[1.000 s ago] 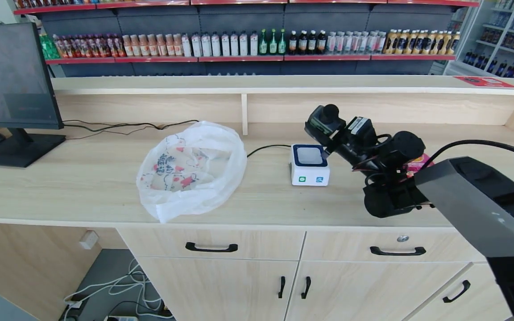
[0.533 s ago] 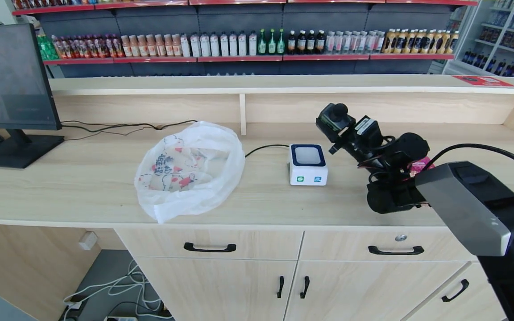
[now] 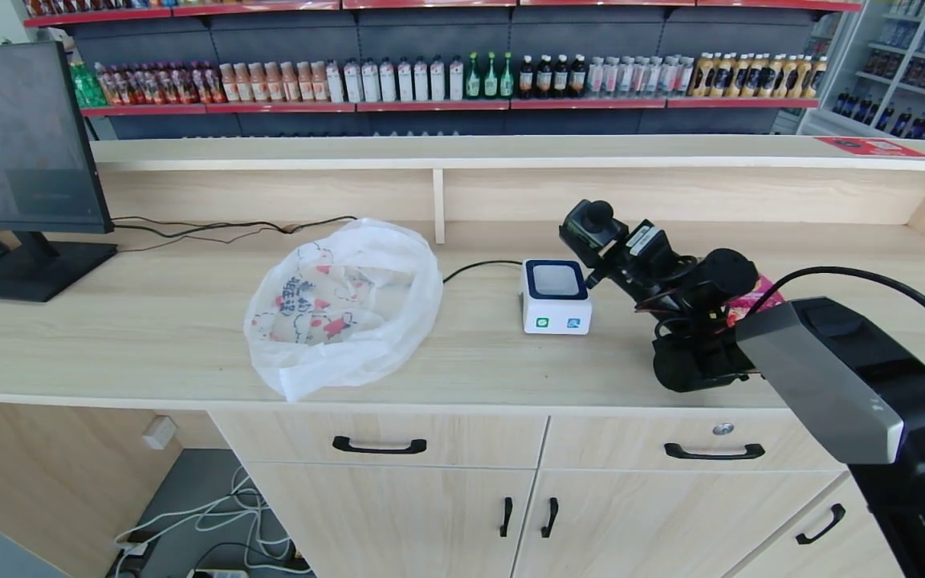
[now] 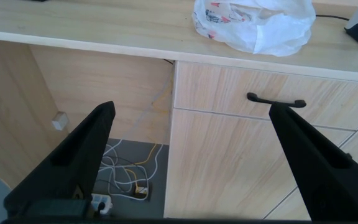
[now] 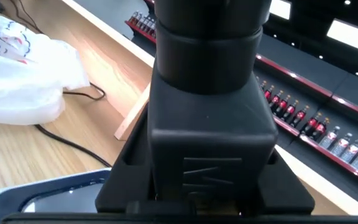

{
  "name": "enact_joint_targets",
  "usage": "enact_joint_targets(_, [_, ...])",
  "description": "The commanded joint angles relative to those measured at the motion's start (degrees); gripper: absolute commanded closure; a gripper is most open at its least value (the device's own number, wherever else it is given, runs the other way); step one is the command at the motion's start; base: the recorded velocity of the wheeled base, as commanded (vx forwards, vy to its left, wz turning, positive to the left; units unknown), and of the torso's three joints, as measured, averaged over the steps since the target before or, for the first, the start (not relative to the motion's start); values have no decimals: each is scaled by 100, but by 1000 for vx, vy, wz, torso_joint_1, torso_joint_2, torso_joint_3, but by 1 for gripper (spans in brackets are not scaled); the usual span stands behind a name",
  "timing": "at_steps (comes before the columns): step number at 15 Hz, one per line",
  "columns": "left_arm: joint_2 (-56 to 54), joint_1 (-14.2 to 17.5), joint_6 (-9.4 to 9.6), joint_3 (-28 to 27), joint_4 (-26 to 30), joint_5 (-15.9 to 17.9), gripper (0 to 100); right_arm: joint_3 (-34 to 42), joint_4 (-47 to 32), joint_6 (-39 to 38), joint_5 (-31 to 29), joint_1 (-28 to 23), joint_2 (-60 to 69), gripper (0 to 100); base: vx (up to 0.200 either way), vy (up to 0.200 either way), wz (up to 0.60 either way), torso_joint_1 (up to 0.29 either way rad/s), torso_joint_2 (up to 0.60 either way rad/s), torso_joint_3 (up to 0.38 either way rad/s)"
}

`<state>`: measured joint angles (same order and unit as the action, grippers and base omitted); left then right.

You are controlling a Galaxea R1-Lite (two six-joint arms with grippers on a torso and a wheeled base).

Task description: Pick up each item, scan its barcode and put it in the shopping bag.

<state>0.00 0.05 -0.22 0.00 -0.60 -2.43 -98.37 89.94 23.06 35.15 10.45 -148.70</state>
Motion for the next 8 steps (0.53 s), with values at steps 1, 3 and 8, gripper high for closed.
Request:
enact_joint_targets(1, [0, 4, -4, 0, -2, -4, 0, 10, 6, 5, 1, 28, -19, 100, 0, 0, 0, 0, 0, 0])
enact_joint_targets(3, [0, 4, -4, 0, -2, -4, 0, 28, 6, -4, -8, 28, -19, 100, 0, 0, 0, 0, 0, 0])
enact_joint_targets(8, [0, -5, -4, 0, -2, -4, 0, 37, 6, -21, -8, 28, -27, 100, 0, 0, 0, 0, 0, 0])
